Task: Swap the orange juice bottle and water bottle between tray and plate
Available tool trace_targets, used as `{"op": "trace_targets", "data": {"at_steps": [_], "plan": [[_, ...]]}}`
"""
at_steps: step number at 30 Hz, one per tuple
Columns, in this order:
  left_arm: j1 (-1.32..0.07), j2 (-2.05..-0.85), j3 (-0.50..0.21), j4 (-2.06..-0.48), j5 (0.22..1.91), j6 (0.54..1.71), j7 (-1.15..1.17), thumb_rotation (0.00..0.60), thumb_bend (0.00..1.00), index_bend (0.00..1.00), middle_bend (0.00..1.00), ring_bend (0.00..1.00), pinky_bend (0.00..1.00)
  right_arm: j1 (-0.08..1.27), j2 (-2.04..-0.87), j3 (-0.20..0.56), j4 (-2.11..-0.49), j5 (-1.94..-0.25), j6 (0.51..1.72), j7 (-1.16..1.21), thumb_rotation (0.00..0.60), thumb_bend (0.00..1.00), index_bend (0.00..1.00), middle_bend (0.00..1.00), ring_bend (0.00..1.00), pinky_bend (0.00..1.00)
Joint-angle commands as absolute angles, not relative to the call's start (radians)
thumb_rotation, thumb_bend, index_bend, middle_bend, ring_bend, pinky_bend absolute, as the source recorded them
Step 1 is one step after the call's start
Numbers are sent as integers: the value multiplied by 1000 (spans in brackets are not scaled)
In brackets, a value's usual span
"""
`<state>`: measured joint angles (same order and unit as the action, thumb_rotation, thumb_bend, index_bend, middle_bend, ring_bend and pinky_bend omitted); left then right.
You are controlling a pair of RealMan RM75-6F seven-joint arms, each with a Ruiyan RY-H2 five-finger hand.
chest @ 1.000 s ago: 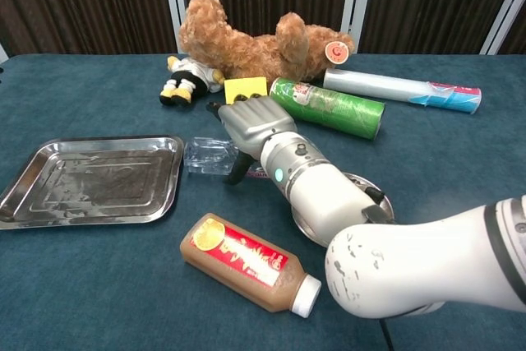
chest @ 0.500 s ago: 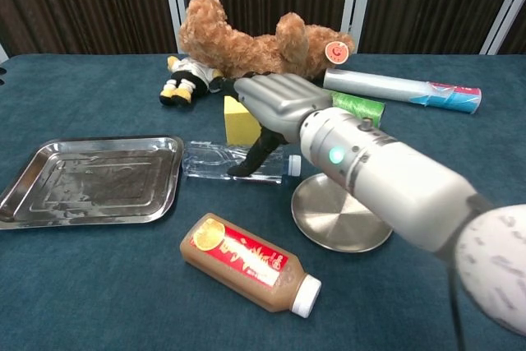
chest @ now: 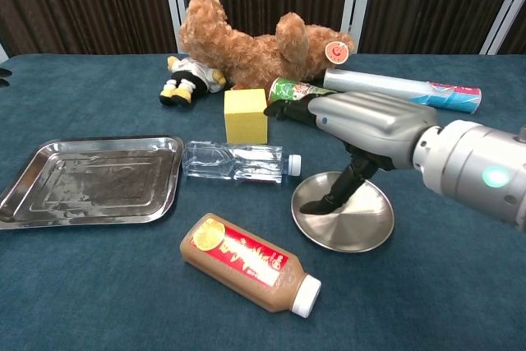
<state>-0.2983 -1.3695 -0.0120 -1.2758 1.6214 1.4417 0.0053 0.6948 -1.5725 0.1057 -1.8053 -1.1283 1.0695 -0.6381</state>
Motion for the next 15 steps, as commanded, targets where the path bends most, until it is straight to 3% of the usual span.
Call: {"op": "trace_targets", "data": {"at_steps": [1,8,15], "plan": [[-298,-1372,-9,-1277,1628,1445,9,600,374,0,121,28,82,649,-1531,41,-1823,-1212,1092,-576,600,271,0,185,45,126],[-300,-1376,-7,-1277,1629,1440,17,600,374,0,121,28,82,555,-1526,-97,-1796,-1384,1144,-439,600,242,0,174,35,120],[-301,-1373,-7,-1279,1631,1439,8,600,373,0,121,28,82,555,-1573,-74,-1804,-1345,1093,-444,600,241,0,174,35,119]]}}
